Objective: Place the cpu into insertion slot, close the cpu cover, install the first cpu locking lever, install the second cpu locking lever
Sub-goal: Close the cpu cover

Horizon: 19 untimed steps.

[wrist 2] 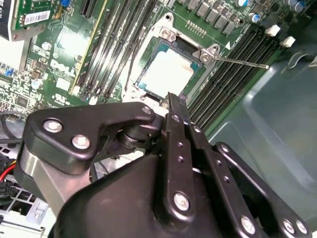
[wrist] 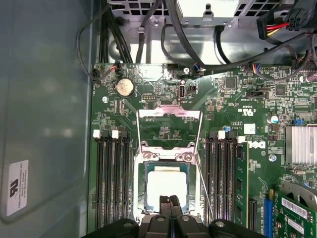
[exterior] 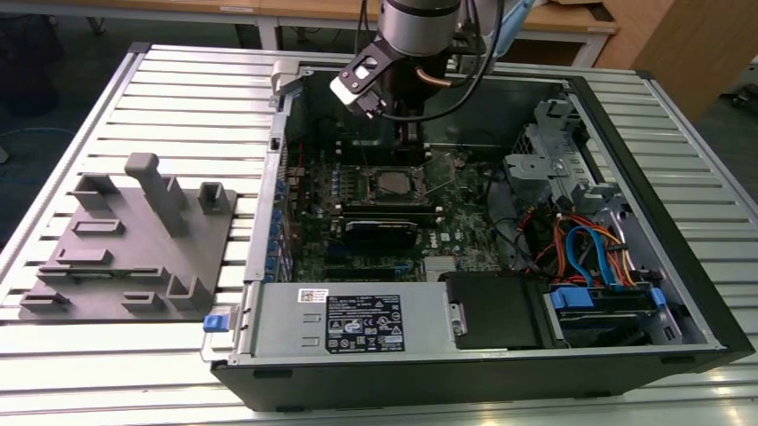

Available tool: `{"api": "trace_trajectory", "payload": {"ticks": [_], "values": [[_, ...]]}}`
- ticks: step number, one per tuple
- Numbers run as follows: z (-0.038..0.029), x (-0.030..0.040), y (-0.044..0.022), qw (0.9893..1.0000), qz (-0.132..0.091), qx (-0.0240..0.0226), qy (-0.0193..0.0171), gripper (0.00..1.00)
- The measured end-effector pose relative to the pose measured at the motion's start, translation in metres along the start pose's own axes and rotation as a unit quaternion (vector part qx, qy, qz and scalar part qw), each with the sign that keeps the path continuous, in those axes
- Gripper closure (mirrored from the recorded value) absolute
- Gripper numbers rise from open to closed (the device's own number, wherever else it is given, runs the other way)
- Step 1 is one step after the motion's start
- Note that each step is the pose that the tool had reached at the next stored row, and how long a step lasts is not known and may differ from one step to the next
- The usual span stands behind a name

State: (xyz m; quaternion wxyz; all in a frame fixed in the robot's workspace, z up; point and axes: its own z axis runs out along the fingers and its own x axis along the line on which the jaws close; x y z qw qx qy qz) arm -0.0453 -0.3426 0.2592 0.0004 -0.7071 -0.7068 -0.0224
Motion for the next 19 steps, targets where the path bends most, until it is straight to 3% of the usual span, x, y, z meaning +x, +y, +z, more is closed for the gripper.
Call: {"api": "trace_trajectory", "payload": {"ticks": [4, 19], "values": [[-0.0002, 0.0, 0.0019, 1.0, 0.0, 0.0002, -0.0002, 0.9], [0.0015, -0.0001, 0.0393, 1.0, 0.0, 0.0001, -0.0001, 0.9]]}}
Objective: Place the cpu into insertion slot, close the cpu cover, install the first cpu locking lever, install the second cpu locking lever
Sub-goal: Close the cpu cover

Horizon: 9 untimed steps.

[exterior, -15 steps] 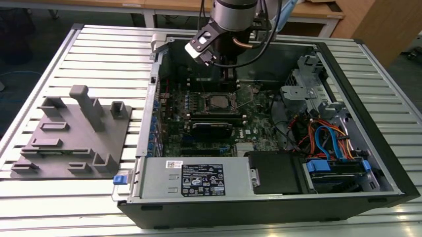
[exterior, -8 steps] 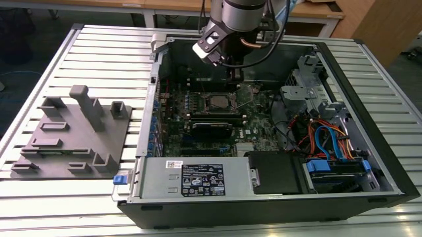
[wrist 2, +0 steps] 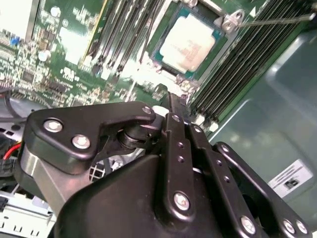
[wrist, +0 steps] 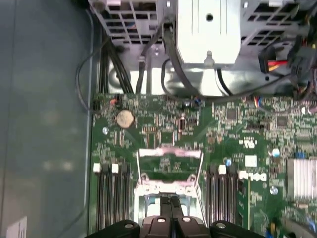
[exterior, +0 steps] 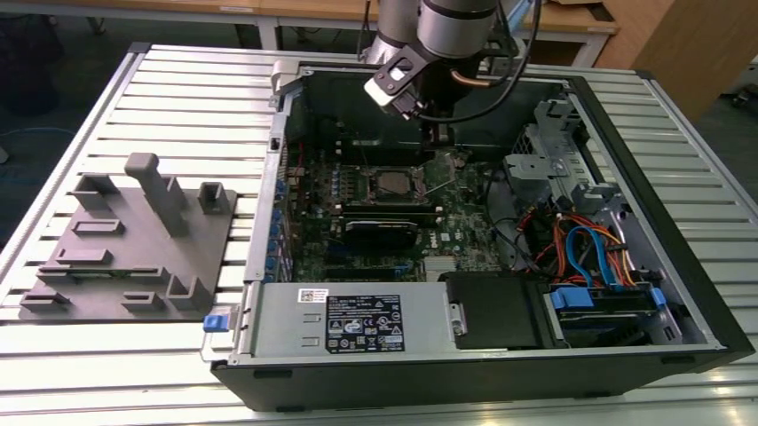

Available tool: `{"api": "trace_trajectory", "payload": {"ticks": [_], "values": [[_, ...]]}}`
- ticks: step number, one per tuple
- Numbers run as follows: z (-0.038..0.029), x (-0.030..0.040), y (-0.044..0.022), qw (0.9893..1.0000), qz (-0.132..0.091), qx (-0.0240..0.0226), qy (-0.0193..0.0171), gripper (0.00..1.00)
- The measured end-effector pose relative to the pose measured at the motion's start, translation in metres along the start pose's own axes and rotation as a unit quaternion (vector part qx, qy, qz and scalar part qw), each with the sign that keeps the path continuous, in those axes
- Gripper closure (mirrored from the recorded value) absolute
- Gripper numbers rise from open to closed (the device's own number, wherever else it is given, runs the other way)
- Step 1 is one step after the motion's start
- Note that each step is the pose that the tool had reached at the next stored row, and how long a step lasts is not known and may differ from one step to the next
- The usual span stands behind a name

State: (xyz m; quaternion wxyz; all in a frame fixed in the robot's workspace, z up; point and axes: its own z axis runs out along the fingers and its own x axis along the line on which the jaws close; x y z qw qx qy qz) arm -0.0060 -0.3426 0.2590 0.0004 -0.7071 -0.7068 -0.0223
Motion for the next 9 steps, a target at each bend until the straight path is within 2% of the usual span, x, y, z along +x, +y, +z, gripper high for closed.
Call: {"api": "trace_trajectory", "payload": {"ticks": [9], "values": [[0.0014, 0.0002, 0.0245, 1.0, 0.0, 0.0, 0.0, 0.9]]}}
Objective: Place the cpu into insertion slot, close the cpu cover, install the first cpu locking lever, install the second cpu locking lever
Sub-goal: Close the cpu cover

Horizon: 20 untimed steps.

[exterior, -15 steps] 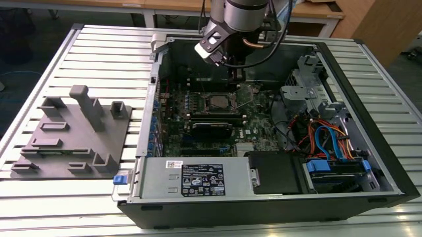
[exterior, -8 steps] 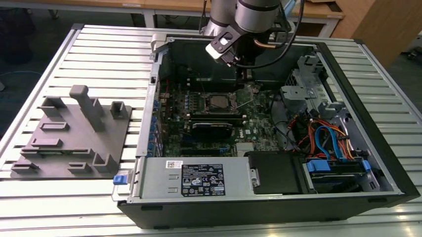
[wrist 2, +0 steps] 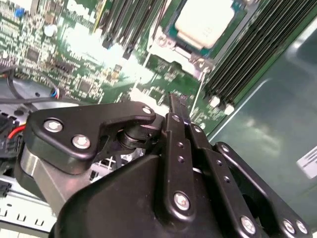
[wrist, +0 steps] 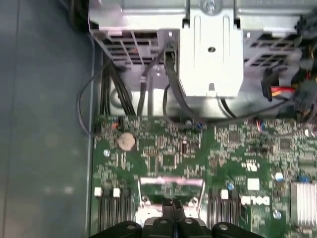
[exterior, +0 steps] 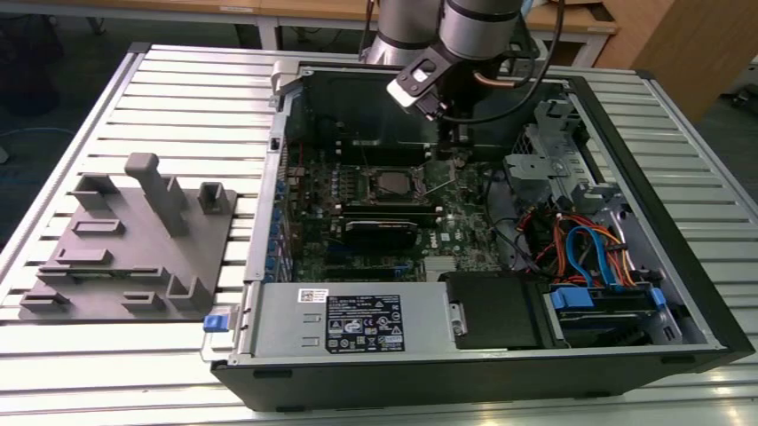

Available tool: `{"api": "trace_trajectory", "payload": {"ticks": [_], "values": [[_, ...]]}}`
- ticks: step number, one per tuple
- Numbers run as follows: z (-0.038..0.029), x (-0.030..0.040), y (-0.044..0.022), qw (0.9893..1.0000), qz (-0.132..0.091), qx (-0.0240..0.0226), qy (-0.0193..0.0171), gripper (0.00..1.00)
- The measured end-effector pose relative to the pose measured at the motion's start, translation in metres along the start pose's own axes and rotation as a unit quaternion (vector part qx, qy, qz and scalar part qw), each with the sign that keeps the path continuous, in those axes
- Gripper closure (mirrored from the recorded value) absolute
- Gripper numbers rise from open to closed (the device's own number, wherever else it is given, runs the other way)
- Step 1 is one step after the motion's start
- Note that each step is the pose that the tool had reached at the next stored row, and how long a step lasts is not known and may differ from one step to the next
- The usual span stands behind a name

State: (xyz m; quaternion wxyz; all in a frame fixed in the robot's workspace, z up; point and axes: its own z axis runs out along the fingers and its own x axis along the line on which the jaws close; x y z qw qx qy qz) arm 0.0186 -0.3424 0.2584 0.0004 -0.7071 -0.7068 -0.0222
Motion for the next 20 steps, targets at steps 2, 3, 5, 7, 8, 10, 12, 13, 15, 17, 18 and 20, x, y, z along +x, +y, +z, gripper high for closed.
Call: {"api": "trace_trajectory", "payload": {"ticks": [2, 3, 5, 7, 8, 10, 12, 13, 15, 17, 18, 20], "values": [[0.0005, 0.0001, 0.0055, 1.0, 0.0, 0.0, 0.0001, 0.9], [0.0007, 0.0001, 0.008, 1.0, 0.0, 0.0, 0.0, 0.9], [0.0012, 0.0003, 0.012, 1.0, 0.0, 0.0001, 0.0, 0.9], [0.0016, 0.0005, 0.015, 1.0, 0.0, 0.0001, 0.0, 0.9], [0.0017, 0.0005, 0.0156, 1.0, 0.0, 0.0001, -0.0001, 0.9], [0.0018, 0.0005, 0.0156, 1.0, 0.0, 0.0002, 0.0, 0.9], [0.0018, 0.0005, 0.0156, 1.0, 0.0, 0.0002, 0.0, 0.9], [0.0019, 0.0005, 0.0161, 1.0, 0.0, 0.0003, 0.0001, 0.9], [0.0021, 0.0005, 0.0184, 1.0, -0.001, 0.0002, 0.0002, 0.9], [0.0024, 0.0005, 0.022, 1.0, -0.004, 0.0007, 0.0003, 0.9], [0.0027, 0.0005, 0.0236, 1.0, -0.005, 0.0014, 0.0003, 0.9], [0.0033, 0.0005, 0.0266, 1.0, -0.005, 0.0038, 0.0003, 0.9]]}}
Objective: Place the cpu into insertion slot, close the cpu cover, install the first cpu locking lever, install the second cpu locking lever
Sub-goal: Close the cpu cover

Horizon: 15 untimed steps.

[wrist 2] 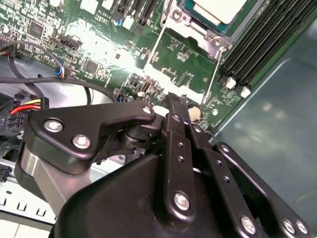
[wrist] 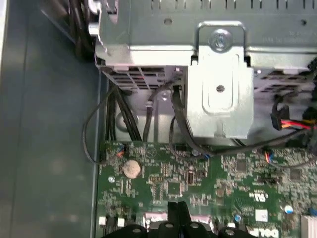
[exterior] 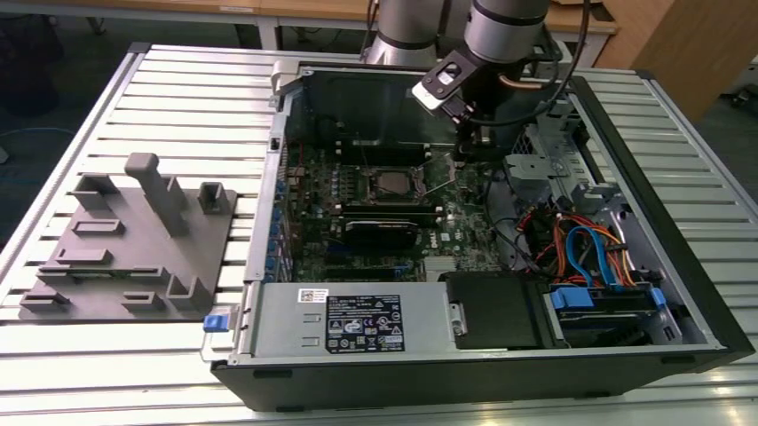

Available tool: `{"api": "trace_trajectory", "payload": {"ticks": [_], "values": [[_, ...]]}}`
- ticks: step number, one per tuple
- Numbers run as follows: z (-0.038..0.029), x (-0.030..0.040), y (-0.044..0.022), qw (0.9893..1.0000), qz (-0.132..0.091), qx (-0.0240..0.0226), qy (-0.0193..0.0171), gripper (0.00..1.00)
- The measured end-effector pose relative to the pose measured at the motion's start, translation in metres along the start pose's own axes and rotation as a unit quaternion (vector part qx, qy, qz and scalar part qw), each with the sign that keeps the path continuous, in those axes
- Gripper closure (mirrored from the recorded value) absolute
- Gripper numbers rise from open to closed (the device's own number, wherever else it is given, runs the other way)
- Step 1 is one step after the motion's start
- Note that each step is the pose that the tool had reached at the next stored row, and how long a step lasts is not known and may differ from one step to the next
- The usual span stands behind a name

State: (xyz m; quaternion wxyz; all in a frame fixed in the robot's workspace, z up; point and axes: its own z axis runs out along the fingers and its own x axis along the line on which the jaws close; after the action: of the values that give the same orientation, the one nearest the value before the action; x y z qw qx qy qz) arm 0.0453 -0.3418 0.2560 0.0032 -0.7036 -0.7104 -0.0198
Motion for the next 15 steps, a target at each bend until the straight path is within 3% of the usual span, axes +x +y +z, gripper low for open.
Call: {"api": "trace_trajectory", "payload": {"ticks": [8, 15], "values": [[0.0027, 0.0003, 0.0058, 1.0, 0.0, 0.0087, 0.0001, 0.9], [0.0045, 0.0013, 0.0126, 0.9999, -0.003, 0.0117, 0.0002, 0.9]]}}
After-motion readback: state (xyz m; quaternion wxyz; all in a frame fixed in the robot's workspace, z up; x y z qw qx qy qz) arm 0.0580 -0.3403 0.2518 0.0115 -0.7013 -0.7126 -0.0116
